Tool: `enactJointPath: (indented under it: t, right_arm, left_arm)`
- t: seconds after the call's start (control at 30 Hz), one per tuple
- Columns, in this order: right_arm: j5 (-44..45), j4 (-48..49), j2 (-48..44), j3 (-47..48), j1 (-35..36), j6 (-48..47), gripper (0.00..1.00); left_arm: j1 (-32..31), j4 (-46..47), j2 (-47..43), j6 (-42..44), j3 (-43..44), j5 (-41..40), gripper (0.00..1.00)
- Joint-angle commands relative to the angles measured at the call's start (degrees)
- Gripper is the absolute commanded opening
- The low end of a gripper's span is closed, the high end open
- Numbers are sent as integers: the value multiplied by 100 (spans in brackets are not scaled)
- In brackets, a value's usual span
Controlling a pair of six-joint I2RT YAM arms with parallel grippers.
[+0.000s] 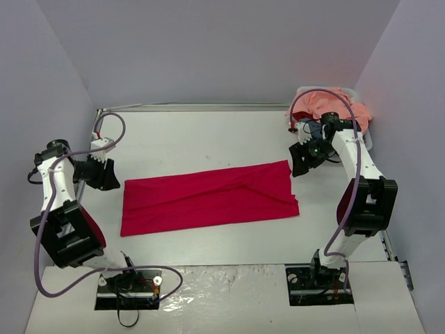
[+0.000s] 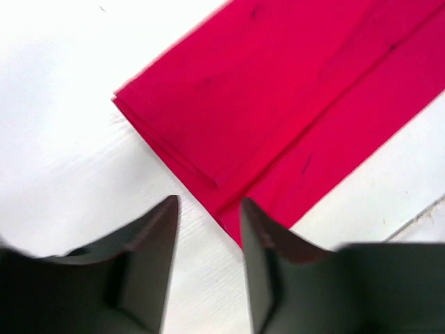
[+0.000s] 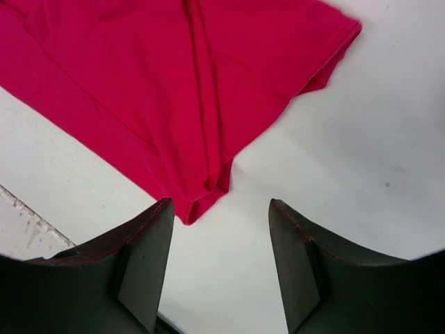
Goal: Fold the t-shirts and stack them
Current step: Fold the other side of the tshirt into a rectangle
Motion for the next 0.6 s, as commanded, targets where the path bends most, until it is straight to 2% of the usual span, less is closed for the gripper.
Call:
enactJointPath:
  t: [0.0,0.03,0.17,0.37,0.57]
  right_arm:
    - [-244,-287,266,411,47,-67,53]
    - [-244,-287,319,455,109,-67,53]
    - [-253,-296,661,666,302,-59,53]
    - [-350,-375,1144,1053,750,-59,53]
    - [-438,-454,1759,1431,1111,3,54]
  left_arm:
    - [45,521,-575,-937,16,319,43]
    - [45,566,-673,-1129,-54,381,52]
    - [45,628,-1051,-1377,-239,732,66]
    - [45,276,-1332,-1360,-406,917,71]
    - [45,408,-1912,-1360,-836,531,82]
